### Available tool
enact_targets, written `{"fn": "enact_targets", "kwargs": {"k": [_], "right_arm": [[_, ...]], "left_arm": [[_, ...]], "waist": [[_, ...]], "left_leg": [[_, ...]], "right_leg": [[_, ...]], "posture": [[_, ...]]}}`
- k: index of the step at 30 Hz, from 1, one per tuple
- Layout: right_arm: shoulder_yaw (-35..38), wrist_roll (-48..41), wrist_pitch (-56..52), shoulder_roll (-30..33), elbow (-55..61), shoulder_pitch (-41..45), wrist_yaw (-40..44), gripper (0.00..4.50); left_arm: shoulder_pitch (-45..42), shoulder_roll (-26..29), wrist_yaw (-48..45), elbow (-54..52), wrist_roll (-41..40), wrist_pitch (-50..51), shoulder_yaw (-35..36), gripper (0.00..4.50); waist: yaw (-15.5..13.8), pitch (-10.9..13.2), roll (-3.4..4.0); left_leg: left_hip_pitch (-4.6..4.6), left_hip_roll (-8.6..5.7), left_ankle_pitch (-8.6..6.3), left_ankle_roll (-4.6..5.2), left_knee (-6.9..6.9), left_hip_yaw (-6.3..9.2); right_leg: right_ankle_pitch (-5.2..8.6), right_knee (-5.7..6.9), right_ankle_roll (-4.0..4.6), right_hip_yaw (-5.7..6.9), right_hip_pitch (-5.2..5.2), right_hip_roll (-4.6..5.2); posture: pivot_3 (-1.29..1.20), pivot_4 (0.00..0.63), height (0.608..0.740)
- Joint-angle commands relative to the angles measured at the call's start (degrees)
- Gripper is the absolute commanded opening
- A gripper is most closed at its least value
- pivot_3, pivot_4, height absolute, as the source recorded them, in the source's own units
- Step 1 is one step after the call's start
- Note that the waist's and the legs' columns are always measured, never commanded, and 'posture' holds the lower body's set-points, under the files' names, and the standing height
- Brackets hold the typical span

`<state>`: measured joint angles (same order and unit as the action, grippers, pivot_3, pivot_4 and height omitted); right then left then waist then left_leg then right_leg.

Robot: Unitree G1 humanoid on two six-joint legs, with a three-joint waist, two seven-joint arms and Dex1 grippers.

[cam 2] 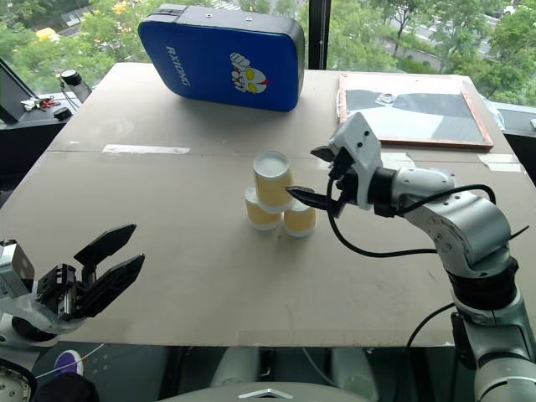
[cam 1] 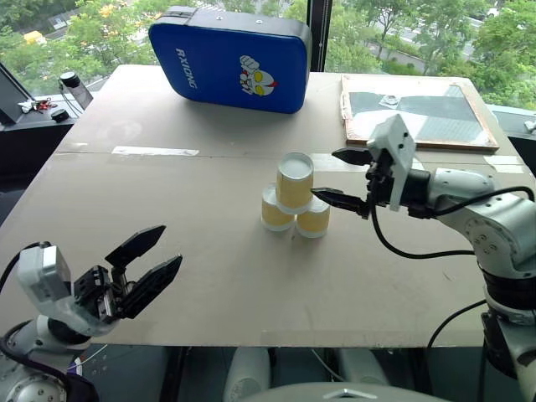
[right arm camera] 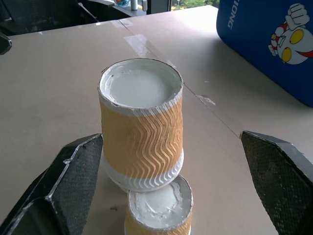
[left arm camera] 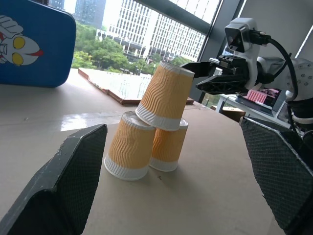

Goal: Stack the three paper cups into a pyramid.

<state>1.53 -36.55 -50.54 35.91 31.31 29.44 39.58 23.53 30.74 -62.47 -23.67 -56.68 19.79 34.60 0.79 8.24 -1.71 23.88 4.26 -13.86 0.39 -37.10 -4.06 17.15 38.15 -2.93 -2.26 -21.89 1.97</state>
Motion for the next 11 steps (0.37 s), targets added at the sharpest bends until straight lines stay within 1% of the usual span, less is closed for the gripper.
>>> {"fn": "enact_targets", "kwargs": {"k": [1,4,7,9,11], "right_arm": [[7.9,-2.3,5.1,2.8,4.4,-8.0,3.8,4.42],[15.2,0.0,12.1,5.5,5.3,-23.6,9.3,4.42],[18.4,4.4,20.8,6.0,3.1,-35.1,12.5,4.42],[19.2,7.3,25.9,5.4,0.4,-40.5,13.7,4.42],[19.0,9.3,30.2,4.7,-2.0,-43.5,14.4,4.42]], "left_arm": [[0.2,0.9,3.0,0.1,4.9,-0.8,-1.4,4.5],[0.8,2.0,4.7,1.0,8.7,-0.4,-2.8,4.5],[0.9,3.6,5.6,2.3,10.9,0.6,-3.6,4.5],[0.9,4.4,5.6,3.0,11.3,1.3,-4.2,4.5],[0.4,4.9,5.5,3.8,11.3,2.3,-4.7,4.5]], "waist": [[0.0,0.0,-0.02],[-0.1,0.0,-0.04],[-0.1,0.0,-0.02],[0.1,0.0,-0.03],[0.2,0.0,-0.02]], "left_leg": [[-0.03,0.0,0.0,0.0,0.0,-0.01],[-0.05,-0.01,0.0,0.0,0.02,-0.01],[-0.07,-0.03,0.0,0.0,0.03,-0.01],[-0.12,0.0,0.0,0.0,0.01,-0.03],[-0.18,0.01,0.0,0.0,0.0,-0.04]], "right_leg": [[0.0,-0.04,0.0,0.06,0.08,-0.01],[0.0,-0.11,0.0,0.04,0.13,-0.02],[0.01,-0.19,0.0,0.06,0.19,0.0],[0.01,-0.17,-0.01,0.05,0.2,-0.04],[0.0,-0.16,-0.01,0.02,0.23,-0.06]], "posture": [[0.0,0.15,0.74],[0.0,0.15,0.74],[0.0,0.15,0.74],[0.0,0.15,0.74],[0.0,0.15,0.74]]}}
